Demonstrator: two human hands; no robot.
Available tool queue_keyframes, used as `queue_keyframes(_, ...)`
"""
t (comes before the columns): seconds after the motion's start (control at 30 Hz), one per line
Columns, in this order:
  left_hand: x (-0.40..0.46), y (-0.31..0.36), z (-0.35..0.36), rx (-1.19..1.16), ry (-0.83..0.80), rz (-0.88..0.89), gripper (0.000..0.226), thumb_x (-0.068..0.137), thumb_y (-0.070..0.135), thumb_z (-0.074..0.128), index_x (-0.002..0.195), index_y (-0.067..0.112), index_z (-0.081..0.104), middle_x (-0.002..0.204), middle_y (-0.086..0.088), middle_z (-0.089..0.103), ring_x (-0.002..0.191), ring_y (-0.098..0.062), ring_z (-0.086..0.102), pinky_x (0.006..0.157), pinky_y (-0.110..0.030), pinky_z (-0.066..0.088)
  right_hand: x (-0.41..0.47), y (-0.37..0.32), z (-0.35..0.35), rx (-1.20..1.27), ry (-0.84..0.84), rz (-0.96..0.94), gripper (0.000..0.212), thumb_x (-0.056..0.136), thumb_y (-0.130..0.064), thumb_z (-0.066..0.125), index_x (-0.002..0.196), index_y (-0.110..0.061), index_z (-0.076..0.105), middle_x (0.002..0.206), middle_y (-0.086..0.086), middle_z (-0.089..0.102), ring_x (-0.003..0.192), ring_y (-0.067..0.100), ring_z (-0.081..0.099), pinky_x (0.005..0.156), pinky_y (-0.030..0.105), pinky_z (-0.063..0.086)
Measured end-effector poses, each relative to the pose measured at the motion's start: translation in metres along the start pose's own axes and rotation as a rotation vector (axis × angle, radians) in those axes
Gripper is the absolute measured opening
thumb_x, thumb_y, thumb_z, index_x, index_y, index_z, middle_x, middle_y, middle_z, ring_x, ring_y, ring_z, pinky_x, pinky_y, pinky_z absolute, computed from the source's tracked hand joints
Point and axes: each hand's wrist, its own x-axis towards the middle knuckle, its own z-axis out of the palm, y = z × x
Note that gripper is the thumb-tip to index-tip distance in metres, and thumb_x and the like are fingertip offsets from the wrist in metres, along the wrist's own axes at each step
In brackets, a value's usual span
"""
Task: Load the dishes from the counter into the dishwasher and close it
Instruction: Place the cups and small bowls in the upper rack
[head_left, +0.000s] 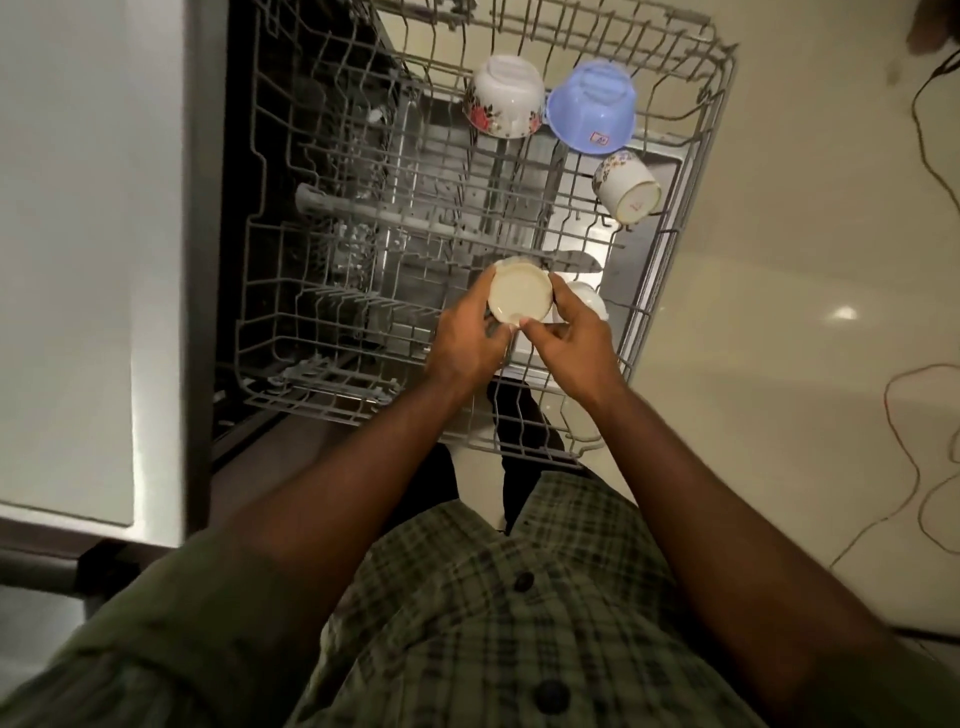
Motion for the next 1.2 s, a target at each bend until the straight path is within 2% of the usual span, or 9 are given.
queue_keyframes(0.23,0.006,-0.004,0.003,0.02,-0.029,-0.026,0.078,0.093,0.018,0.074,0.16,0.026,0.034,0.132,-0.008,0.066,0.116,-0.021,0.068,0.098,-0.046,0.059,0.01,0.009,0.002,-0.027,0.001,0.004,0.069,0.094,-0.023,0.075,0.155,-0.034,0.046,0.115,-0.037,0.053,0.082,-0.007,0.072,0.065,0.008,0.052)
queue_keyframes(0.37,0.0,0.001,0.001,0.051,-0.048,-0.026,0.086,0.093,0.017,0.072,0.164,0.021,0.024,0.138,-0.012,0.062,0.119,-0.025,0.066,0.099,-0.047,0.058,0.008,0.005,0.004,-0.07,0.0,0.021,0.073,0.095,-0.027,0.073,0.159,-0.034,0.038,0.139,-0.011,0.058,0.088,-0.003,0.073,0.081,0.028,0.061)
queue_keyframes(0.5,-0.009,0.008,-0.009,0.046,-0.06,-0.044,0.092,0.093,0.015,0.072,0.166,0.02,0.018,0.144,-0.013,0.059,0.121,-0.026,0.065,0.099,-0.048,0.058,0.004,-0.005,0.007,-0.106,0.026,-0.003,0.074,0.095,-0.025,0.071,0.16,-0.028,0.036,0.154,-0.001,0.051,0.079,-0.015,0.067,0.066,0.005,0.048)
queue_keyframes(0.63,-0.023,0.011,-0.024,0.015,-0.072,-0.066,0.093,0.093,0.008,0.072,0.167,0.021,0.017,0.148,-0.012,0.057,0.121,-0.026,0.066,0.101,-0.046,0.057,-0.007,-0.018,0.008,-0.195,0.053,-0.036,0.073,0.095,-0.022,0.071,0.16,-0.022,0.037,0.154,0.003,0.049,0.098,0.006,0.068,0.078,0.021,0.053)
queue_keyframes(0.73,-0.037,0.01,-0.037,0.029,-0.069,-0.032,0.09,0.094,0.009,0.071,0.166,0.023,0.018,0.147,-0.009,0.059,0.114,-0.018,0.067,0.091,-0.03,0.059,-0.018,-0.03,0.014,-0.224,0.028,-0.063,0.073,0.096,-0.022,0.068,0.161,-0.019,0.034,0.158,0.005,0.047,0.112,0.015,0.068,0.092,0.038,0.059)
queue_keyframes(0.87,-0.062,0.011,-0.055,0.039,-0.027,0.057,0.083,0.097,0.014,0.07,0.165,0.022,0.023,0.139,-0.006,0.063,0.106,-0.008,0.063,0.062,0.001,0.039,-0.035,-0.044,0.027,-0.287,-0.008,-0.145,0.071,0.098,-0.02,0.067,0.161,-0.015,0.036,0.158,0.008,0.047,0.114,0.014,0.064,0.091,0.025,0.047)
queue_keyframes(0.97,-0.086,0.009,-0.071,0.05,0.01,0.095,0.083,0.099,0.016,0.066,0.167,0.025,0.018,0.142,-0.008,0.061,0.109,-0.008,0.061,0.076,-0.002,0.043,-0.05,-0.063,0.038,-0.315,-0.062,-0.251,0.064,0.099,-0.016,0.065,0.159,-0.017,0.04,0.156,0.005,0.05,0.12,0.018,0.064,0.096,0.03,0.049)
queue_keyframes(1.07,-0.114,0.007,-0.095,0.036,0.045,0.147,0.088,0.097,0.012,0.067,0.167,0.026,0.016,0.151,-0.01,0.055,0.126,-0.019,0.062,0.101,-0.028,0.052,-0.068,-0.088,0.051,-0.366,-0.141,-0.403,0.063,0.099,-0.012,0.062,0.158,-0.019,0.041,0.156,0.004,0.051,0.133,0.024,0.058,0.109,0.046,0.05)
queue_keyframes(1.2,-0.149,0.003,-0.131,0.033,0.139,0.249,0.085,0.098,0.012,0.066,0.167,0.021,0.017,0.164,-0.003,0.041,0.146,-0.016,0.044,0.118,-0.03,0.039,-0.095,-0.125,0.064,-0.419,-0.202,-0.586,0.063,0.101,-0.015,0.061,0.159,-0.026,0.04,0.151,0.0,0.054,0.133,0.017,0.057,0.108,0.041,0.051)
